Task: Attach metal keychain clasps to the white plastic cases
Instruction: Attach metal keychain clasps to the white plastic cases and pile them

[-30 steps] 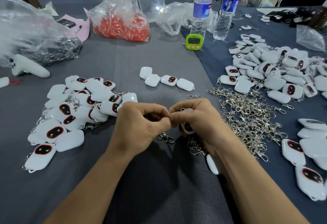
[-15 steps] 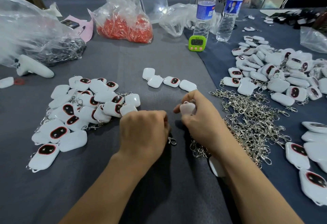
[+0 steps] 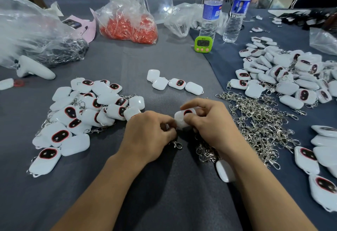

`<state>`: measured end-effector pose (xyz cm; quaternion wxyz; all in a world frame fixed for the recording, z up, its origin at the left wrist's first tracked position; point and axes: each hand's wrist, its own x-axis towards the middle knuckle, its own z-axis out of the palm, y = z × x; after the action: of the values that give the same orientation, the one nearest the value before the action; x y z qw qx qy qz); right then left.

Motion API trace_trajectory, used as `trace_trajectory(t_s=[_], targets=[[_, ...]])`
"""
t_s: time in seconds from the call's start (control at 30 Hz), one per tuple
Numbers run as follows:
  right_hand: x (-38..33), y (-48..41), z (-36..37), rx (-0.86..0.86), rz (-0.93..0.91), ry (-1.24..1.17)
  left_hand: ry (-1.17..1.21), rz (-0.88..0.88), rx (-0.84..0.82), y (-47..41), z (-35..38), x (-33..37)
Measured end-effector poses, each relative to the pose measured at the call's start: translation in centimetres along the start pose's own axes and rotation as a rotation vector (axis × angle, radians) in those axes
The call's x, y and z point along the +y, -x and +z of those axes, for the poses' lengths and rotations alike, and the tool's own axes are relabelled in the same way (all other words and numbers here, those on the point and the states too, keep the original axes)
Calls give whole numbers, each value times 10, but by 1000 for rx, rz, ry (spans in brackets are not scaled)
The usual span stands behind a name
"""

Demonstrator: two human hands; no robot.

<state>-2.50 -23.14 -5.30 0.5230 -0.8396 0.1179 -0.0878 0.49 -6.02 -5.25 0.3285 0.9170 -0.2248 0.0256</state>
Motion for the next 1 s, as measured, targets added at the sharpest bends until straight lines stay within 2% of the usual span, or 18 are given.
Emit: trace_trajectory(t_s=[0.23, 0.47, 0.6, 0.7, 0.8, 0.9, 1.0], targets=[[-2, 1, -8, -47, -41, 138, -52, 58, 73, 3, 3, 2], [-4, 2, -7, -52, -43, 210, -303, 253, 246, 8, 6, 7], [-2, 1, -7, -94, 45, 79, -378, 285, 260, 9, 4, 8], [-4, 3, -7, -116, 162, -262, -381, 300, 309, 6, 4, 7], [-7, 4, -10, -139, 228, -472, -118, 228, 320, 4, 5, 2], [-10, 3, -13, -156, 296, -616, 307, 71, 257, 2, 2, 1], [-11, 2, -16, -177, 333, -743, 608, -37, 152, -3, 0, 2]])
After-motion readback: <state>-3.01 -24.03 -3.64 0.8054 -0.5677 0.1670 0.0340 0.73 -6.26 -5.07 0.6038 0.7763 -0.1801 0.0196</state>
